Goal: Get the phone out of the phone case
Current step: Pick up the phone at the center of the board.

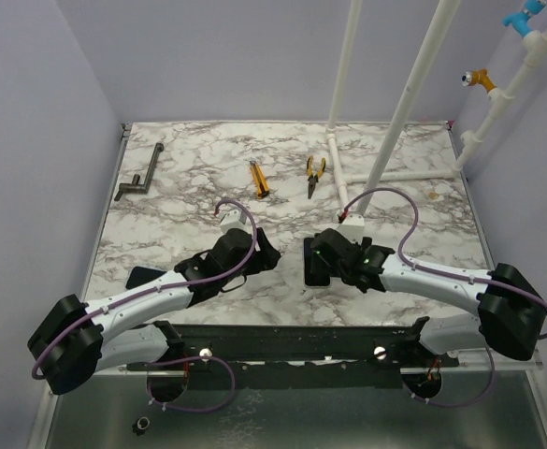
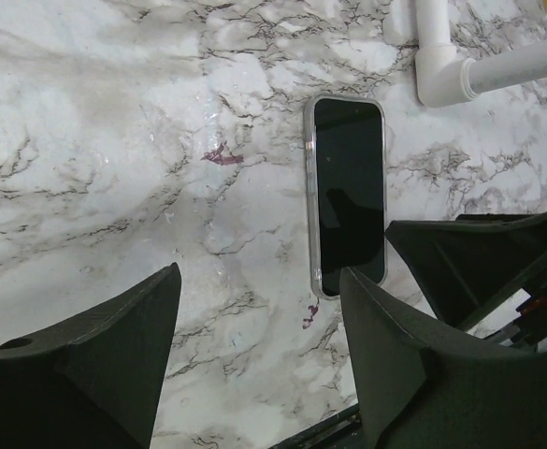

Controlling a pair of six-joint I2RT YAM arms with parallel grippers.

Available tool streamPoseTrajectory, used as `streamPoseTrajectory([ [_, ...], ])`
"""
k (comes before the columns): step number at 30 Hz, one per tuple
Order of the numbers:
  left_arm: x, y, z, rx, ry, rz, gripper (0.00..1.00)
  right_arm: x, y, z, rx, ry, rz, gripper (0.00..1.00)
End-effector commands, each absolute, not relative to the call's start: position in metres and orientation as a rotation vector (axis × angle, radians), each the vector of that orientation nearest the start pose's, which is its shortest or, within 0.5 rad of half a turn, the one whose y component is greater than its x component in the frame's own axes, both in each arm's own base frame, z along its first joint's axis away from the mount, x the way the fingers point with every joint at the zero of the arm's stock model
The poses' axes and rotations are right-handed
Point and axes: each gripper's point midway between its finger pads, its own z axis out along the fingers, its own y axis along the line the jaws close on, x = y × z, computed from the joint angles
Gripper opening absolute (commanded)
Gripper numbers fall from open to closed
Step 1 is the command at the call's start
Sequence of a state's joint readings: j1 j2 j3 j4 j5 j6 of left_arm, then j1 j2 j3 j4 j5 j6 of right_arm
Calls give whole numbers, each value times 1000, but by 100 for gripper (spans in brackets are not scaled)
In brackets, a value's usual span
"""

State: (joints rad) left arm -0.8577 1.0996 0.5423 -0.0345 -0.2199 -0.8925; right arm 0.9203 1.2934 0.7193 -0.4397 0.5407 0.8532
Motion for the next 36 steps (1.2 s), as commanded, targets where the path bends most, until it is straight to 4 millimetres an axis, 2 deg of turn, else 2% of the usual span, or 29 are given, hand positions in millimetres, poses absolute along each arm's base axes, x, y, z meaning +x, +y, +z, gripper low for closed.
streamPoseTrajectory([
  [1,223,-238,103,-184,2246,-711,73,238,177,61,205,2325,-45,100],
  [4,223,-237,103,-189,2248,-702,76,243,186,53,203,2314,-9,100],
  [11,221,-236,104,-197,2249,-718,78,245,231,69,49,2278,298,100],
  [13,220,-236,103,-198,2251,-719,79,245,236,67,29,2297,311,100],
  [18,218,-237,100,-199,2264,-727,79,240,240,43,-15,2415,225,100],
  [31,213,-236,99,-202,2269,-743,79,243,241,31,-38,2481,195,100],
  [36,212,-236,99,-198,2270,-747,79,245,236,24,-25,2516,160,100],
])
